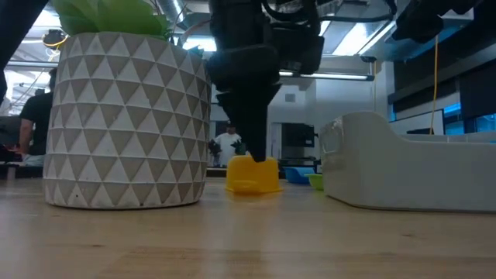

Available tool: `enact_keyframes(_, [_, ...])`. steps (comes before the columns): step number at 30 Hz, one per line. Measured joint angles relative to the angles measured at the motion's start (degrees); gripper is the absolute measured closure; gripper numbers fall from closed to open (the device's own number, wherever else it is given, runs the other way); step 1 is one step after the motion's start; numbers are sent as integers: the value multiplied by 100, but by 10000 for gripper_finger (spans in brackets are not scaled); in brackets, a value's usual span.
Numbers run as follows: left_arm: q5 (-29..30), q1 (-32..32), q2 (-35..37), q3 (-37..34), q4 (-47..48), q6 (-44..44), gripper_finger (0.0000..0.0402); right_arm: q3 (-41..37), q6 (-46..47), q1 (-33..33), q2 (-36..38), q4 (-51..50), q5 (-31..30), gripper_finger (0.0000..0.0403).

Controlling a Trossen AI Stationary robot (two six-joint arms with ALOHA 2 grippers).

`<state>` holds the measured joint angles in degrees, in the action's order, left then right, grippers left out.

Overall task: Nest measuring cups in basket
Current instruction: Stack the yellow measuring cup on top of the blue measuring cup in the grey bin

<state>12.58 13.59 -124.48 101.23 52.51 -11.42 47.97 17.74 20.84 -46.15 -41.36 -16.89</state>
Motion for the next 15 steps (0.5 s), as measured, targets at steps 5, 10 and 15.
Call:
enact_keyframes(5, [8,92,-218,-1,8,1,138,0,-7,1,-11,-1,-2,196])
enact_keyframes(10, [28,115,-479,0,90,-3,138,0,-16,2,-15,-1,-2,196])
enact_keyframes(15, [116,106,-510,9,90,-3,138,0,-25,2,-26,-2,-2,196])
